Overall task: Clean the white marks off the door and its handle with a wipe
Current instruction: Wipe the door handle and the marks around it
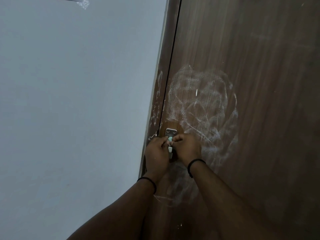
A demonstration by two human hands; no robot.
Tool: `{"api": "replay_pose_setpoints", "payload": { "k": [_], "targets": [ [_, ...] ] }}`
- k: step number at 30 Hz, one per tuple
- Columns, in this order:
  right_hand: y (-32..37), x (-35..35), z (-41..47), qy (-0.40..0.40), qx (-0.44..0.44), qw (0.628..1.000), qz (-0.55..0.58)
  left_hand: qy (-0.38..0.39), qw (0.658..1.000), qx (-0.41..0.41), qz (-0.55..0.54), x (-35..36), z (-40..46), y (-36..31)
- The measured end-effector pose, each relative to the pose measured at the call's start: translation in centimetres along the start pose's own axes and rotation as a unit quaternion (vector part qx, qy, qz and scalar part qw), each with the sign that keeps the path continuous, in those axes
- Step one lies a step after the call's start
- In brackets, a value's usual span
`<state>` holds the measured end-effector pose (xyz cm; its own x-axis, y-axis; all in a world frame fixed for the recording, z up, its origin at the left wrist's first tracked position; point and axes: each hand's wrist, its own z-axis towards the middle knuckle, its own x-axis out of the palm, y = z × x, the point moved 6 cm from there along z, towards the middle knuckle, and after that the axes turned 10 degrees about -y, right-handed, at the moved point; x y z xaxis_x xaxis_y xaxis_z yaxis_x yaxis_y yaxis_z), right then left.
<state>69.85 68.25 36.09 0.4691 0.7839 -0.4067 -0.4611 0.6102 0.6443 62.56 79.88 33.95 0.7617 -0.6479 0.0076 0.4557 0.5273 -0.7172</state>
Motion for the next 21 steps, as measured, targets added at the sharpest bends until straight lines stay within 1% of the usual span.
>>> {"api": "replay_pose_setpoints", "payload": {
  "k": [2, 6, 9, 12, 15, 19, 21],
  "targets": [
    [0.1, -0.1, 0.4, -0.001, 0.003, 1.0, -0.004, 0.0, 1.0, -0.017, 0.002, 0.1, 0.2, 0.1],
    [1.0, 0.5, 1.5, 0.001, -0.033, 0.997, -0.077, 0.007, 0.998, -0.068, 0.008, 0.7, 1.3, 0.1],
    [1.6, 0.8, 1.1, -0.028, -0.066, 0.997, -0.041, 0.001, 0.995, -0.097, 0.011, 0.8, 2.1, 0.5],
    [2.1, 0.5, 0.9, -0.066, -0.087, 0.994, 0.015, -0.016, 0.997, -0.078, 0.011, 0.6, 2.7, -0.1],
    [3.8, 0.3, 2.2, -0.076, -0.115, 0.99, 0.04, -0.033, 0.998, -0.038, 0.021, 0.5, 4.0, -1.4],
    [5.7, 0.3, 3.7, -0.051, -0.191, 0.98, -0.02, -0.036, 0.998, -0.009, 0.043, 0.9, 5.3, -2.1],
    [5.8, 0.8, 3.7, -0.032, -0.248, 0.966, -0.074, -0.032, 0.997, 0.004, 0.064, 1.0, 5.1, -1.8]
  ]
}}
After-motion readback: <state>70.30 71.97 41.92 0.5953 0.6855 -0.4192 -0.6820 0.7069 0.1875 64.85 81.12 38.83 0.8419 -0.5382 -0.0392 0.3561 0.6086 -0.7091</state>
